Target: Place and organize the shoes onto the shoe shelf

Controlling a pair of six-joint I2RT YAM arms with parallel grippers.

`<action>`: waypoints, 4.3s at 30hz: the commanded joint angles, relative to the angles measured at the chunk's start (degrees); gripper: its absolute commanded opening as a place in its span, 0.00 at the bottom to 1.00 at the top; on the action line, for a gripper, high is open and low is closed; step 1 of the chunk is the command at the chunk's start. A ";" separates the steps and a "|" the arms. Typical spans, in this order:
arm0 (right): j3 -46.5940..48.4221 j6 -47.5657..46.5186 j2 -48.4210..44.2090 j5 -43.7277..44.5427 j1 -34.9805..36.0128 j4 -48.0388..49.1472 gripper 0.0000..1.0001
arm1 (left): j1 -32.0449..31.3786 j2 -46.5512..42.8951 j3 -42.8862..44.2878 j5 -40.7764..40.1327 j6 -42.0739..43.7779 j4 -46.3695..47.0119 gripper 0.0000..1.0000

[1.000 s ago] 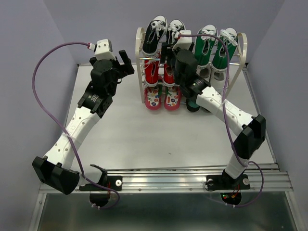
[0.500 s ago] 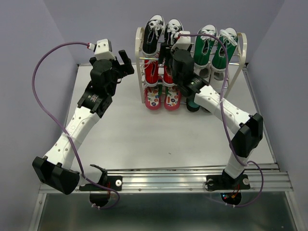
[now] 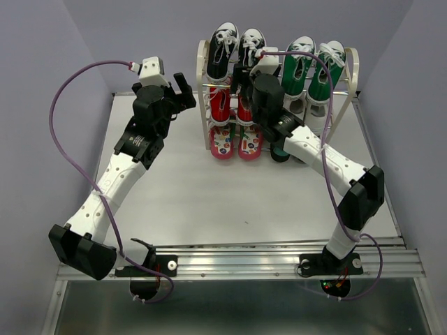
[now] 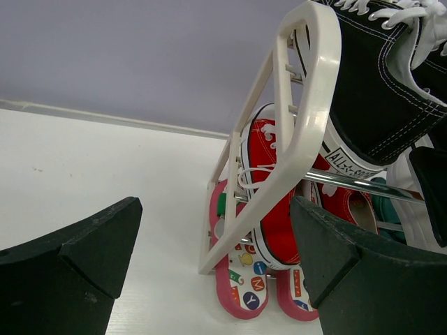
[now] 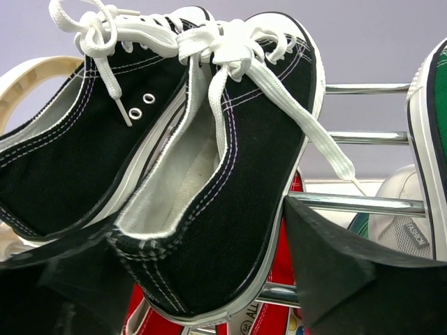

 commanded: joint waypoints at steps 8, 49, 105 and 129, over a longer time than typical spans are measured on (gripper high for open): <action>-0.22 0.70 -5.92 -5.53 1.83 -3.97 1.00 | 0.30 -0.50 0.93 1.12 -0.82 2.19 0.99; 17.35 1.22 4.45 4.04 1.83 -18.12 1.00 | 0.21 -0.50 1.19 1.92 -2.40 0.26 0.99; -9.59 7.71 -20.84 -13.50 1.83 -26.99 1.00 | -0.14 -6.12 -6.43 12.29 -3.45 4.30 0.99; -57.09 37.35 -38.44 4.05 -2.39 -28.84 1.00 | -0.85 -22.30 -41.26 -0.37 -16.11 10.28 0.99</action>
